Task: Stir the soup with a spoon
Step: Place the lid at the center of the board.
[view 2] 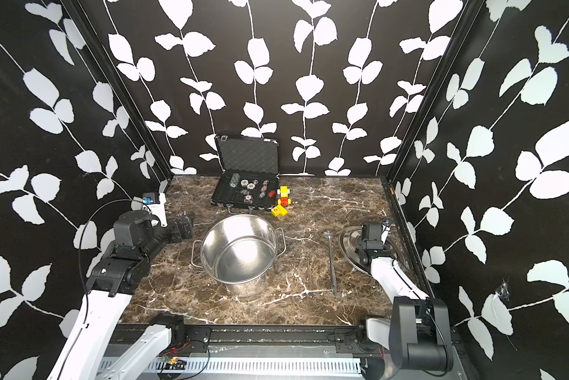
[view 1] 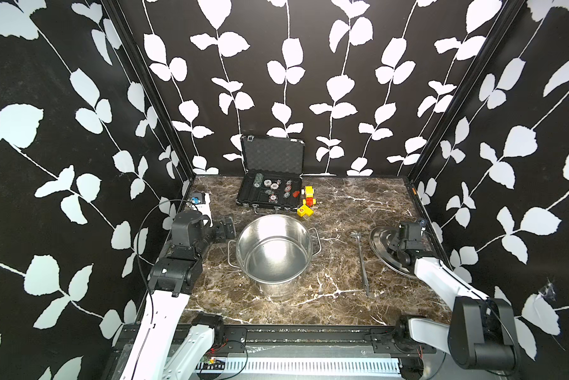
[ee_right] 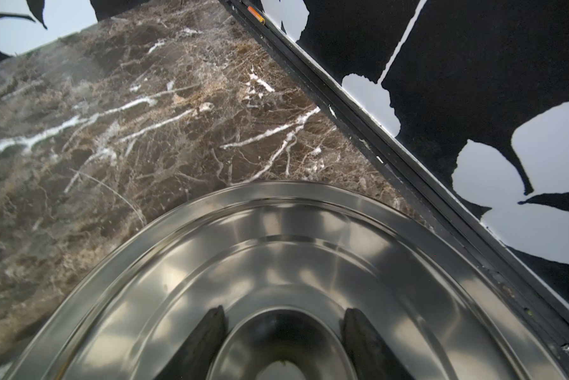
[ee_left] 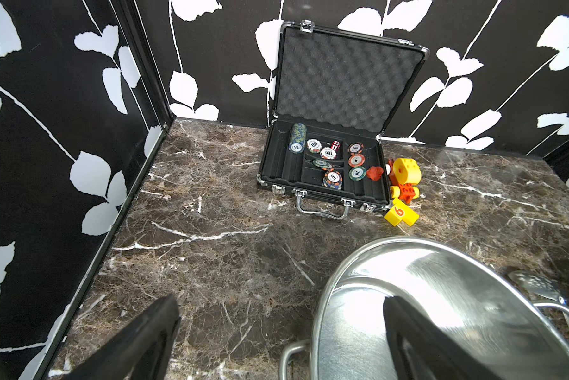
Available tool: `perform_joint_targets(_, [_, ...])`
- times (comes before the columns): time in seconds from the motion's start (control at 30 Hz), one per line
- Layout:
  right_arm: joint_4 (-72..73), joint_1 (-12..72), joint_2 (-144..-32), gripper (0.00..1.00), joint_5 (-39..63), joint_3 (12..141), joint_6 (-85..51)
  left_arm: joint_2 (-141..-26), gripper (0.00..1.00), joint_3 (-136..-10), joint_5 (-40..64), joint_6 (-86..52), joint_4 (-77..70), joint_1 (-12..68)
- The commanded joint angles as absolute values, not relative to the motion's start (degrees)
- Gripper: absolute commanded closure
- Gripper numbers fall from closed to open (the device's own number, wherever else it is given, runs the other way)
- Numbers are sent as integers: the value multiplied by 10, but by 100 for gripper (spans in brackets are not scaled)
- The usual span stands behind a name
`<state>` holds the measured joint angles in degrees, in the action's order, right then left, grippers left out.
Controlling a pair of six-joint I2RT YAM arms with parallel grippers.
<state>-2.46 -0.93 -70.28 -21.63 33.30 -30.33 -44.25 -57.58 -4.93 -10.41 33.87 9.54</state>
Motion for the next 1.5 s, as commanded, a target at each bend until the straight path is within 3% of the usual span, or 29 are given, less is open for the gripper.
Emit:
perform_joint_targets(0.0, [-35,-7,-696,55,-217,339,-374,-437,1,-568,-49,-96,319,93])
perform_joint_targets(0.23, [-21,30,-706,52,-276,312,-429,-445,1,-572,-39,-87,327,93])
perform_joint_targets(0.57, [-15,63,-738,40,-323,272,-500,-442,1,-582,-44,-66,352,93])
perform_joint_targets(0.8, [-26,63,-744,33,-317,278,-496,-434,1,-574,-49,-70,350,93])
perform_joint_targets(1.1, [-31,63,-741,31,-316,277,-496,-428,1,-576,-54,-66,353,93])
perform_joint_targets(1.47, [-85,66,-707,23,-274,314,-413,-409,1,-577,-76,-48,345,93])
